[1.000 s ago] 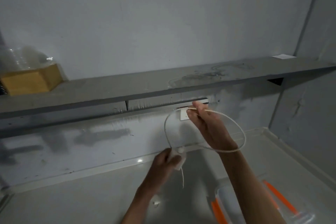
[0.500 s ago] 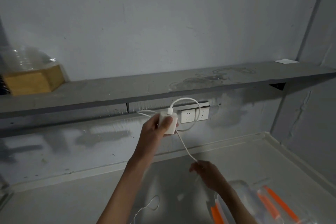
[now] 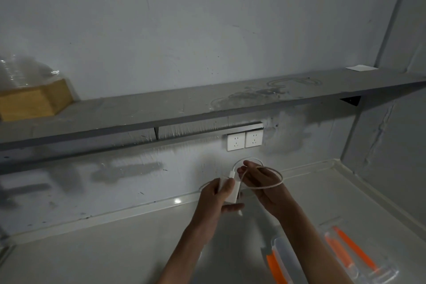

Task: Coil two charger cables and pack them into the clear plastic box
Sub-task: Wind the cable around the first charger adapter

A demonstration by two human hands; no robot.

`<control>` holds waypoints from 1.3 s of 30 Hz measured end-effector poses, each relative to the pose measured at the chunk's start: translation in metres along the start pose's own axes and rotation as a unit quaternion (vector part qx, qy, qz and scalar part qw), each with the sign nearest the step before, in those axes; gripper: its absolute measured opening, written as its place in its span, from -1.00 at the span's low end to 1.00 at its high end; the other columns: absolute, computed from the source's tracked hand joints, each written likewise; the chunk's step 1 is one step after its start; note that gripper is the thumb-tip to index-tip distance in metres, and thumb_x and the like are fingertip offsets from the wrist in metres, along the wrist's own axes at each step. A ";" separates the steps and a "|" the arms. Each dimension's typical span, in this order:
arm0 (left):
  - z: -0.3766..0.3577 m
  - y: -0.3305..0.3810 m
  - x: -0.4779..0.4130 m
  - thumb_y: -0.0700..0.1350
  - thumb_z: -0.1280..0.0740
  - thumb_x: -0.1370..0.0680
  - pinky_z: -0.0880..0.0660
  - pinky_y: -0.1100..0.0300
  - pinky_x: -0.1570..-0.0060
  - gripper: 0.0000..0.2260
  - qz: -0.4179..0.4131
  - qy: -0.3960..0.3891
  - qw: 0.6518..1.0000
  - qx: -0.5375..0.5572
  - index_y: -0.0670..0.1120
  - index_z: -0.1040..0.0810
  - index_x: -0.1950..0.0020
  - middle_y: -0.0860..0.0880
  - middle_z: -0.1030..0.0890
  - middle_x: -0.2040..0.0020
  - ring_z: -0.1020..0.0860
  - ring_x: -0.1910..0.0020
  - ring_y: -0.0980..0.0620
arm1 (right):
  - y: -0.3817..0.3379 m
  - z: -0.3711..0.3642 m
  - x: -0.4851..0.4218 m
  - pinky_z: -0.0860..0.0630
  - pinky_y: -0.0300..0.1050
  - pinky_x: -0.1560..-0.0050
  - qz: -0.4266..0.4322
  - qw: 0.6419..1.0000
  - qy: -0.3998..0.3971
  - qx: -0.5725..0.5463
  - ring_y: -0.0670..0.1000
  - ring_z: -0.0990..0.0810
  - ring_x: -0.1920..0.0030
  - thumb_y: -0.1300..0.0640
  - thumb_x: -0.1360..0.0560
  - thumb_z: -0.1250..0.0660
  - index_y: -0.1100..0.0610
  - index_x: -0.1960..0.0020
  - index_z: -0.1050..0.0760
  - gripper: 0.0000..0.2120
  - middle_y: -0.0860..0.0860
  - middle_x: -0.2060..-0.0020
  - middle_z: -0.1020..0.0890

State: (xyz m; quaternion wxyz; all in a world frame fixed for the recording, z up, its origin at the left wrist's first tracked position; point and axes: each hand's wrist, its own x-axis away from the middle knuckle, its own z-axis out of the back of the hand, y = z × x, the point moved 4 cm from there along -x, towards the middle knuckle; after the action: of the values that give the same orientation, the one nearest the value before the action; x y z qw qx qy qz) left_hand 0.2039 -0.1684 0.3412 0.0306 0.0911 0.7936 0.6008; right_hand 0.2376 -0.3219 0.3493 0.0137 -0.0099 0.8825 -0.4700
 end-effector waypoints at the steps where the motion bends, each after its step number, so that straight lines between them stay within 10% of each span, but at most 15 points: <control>1: -0.005 -0.004 -0.002 -0.08 -0.37 -0.54 -0.60 -0.16 -0.06 -0.73 0.006 -0.004 1.000 0.011 -0.23 -0.58 -0.14 -0.24 -0.62 0.03 -0.64 0.02 -0.17 | 0.000 0.003 0.000 -0.61 -0.07 -0.08 0.009 1.000 0.001 0.022 0.14 -0.66 0.06 0.28 -0.52 -0.32 0.43 0.00 -0.58 -0.80 0.31 0.09 -0.64; 13: -0.078 -0.021 -0.035 -0.04 -0.38 -0.54 -0.57 -0.07 -0.08 -0.71 -0.041 0.090 0.995 0.015 -0.27 -0.59 -0.08 -0.17 -0.63 0.11 -0.62 0.13 -0.06 | -0.043 0.108 0.006 -0.57 -0.09 -0.19 -0.209 0.939 -0.182 0.206 0.19 -0.59 -0.23 0.36 -0.55 -0.23 0.35 -0.28 -0.48 -0.69 0.27 -0.19 -0.61; 20: -0.186 -0.043 -0.071 0.12 -0.34 -0.53 -0.52 0.11 0.08 -0.75 -0.025 0.127 0.974 -0.183 -0.06 -0.62 0.03 0.03 -0.61 0.17 -0.54 0.18 0.09 | -0.136 0.186 -0.035 -0.63 -0.15 0.23 -0.078 0.939 -0.078 0.325 0.02 -0.67 0.22 0.16 -0.58 -0.27 0.35 -0.17 -0.49 -0.72 0.19 0.05 -0.65; 25: -0.258 -0.046 -0.096 0.16 -0.23 -0.58 -0.60 0.23 0.28 -0.64 0.001 0.135 0.948 -0.288 -0.13 -0.53 -0.03 -0.05 -0.62 0.11 -0.62 0.22 0.04 | -0.163 0.215 -0.054 -0.50 -0.32 0.02 0.117 0.851 -0.159 0.487 -0.14 -0.50 -0.08 -0.17 -0.48 -0.31 -0.25 -0.33 -0.36 -0.57 -0.11 -0.28 -0.37; 31: -0.297 -0.037 -0.100 0.27 -0.07 -0.58 -0.50 0.00 0.14 -0.56 0.025 0.127 0.848 -0.513 -0.10 -0.41 0.01 -0.08 -0.58 0.11 -0.54 0.21 -0.06 | -0.195 0.235 -0.059 -0.48 -0.42 0.02 0.132 0.865 -0.189 0.446 -0.13 -0.59 0.07 0.14 -0.48 -0.42 -0.10 -0.06 -0.61 -0.80 0.01 -0.05 -0.53; 39: -0.290 -0.015 -0.071 -0.10 -0.24 -0.62 -0.59 0.01 0.00 -0.77 0.034 -0.001 0.948 -0.317 -0.19 -0.42 -0.22 -0.16 -0.61 0.13 -0.59 0.22 -0.02 | -0.230 0.209 -0.067 -0.49 -0.30 0.03 0.202 0.783 -0.258 0.529 -0.11 -0.60 0.06 0.17 -0.47 -0.42 -0.27 0.04 -0.61 -0.69 -0.16 0.12 -0.61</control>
State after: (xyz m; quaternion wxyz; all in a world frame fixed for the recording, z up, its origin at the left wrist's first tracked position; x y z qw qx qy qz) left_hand 0.2261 -0.4600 0.4024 0.0386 0.1043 0.5587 0.8219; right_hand 0.3121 -0.6213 0.4242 0.3387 0.0564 0.4408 -0.8293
